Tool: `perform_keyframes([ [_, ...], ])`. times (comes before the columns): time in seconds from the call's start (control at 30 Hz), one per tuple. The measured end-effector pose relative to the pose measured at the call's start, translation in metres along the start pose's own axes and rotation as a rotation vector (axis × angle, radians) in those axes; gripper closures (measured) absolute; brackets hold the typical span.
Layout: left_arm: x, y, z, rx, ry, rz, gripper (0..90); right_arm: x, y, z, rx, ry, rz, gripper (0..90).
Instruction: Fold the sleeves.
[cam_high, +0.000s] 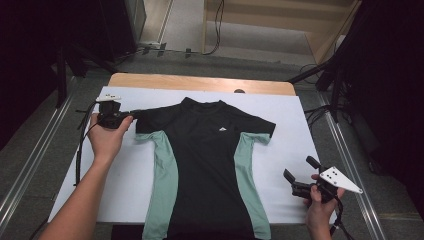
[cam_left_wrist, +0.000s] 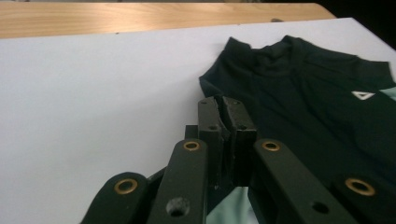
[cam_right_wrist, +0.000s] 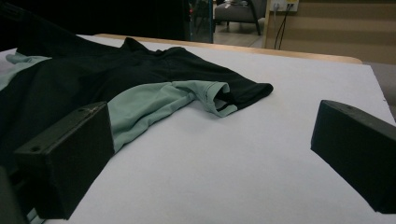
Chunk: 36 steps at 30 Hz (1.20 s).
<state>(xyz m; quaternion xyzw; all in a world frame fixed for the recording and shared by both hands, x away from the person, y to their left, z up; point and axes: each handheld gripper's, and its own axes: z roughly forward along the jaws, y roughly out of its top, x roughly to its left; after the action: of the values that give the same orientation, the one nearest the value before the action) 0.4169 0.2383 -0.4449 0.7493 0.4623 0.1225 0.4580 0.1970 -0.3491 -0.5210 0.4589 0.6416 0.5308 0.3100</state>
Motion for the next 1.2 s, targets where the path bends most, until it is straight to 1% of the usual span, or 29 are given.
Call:
perform_keyframes([
  [0.1, -0.007, 0.003, -0.001, -0.014, -0.02, 0.003, 86.6, 0.0, 0.0, 0.0, 0.002, -0.001, -0.002, 0.0],
  [0.23, -0.015, 0.006, -0.002, -0.019, -0.036, 0.004, 86.6, 0.0, 0.0, 0.0, 0.002, 0.0, 0.002, 0.0],
  [0.3, -0.021, 0.008, -0.002, -0.025, -0.026, 0.017, 86.6, 0.0, 0.0, 0.0, 0.001, 0.001, 0.003, 0.0],
  [0.53, -0.043, 0.016, -0.003, -0.035, -0.044, 0.063, 86.6, 0.0, 0.0, 0.0, 0.0, 0.007, 0.001, 0.0],
  [0.57, -0.045, 0.017, -0.003, -0.035, -0.047, 0.07, 86.6, 0.0, 0.0, 0.0, -0.001, 0.007, 0.001, 0.0],
  [0.93, -0.066, 0.023, 0.003, -0.052, -0.095, 0.095, 86.6, 0.0, 0.0, -0.001, -0.004, 0.011, 0.002, 0.0],
  [1.07, -0.072, 0.024, 0.005, -0.054, -0.105, 0.106, 86.6, 0.0, 0.0, -0.001, -0.002, 0.01, 0.003, 0.0],
  [1.2, -0.078, 0.025, 0.006, -0.057, -0.115, 0.108, 86.6, 0.0, 0.0, 0.0, -0.001, 0.009, 0.0, 0.0],
])
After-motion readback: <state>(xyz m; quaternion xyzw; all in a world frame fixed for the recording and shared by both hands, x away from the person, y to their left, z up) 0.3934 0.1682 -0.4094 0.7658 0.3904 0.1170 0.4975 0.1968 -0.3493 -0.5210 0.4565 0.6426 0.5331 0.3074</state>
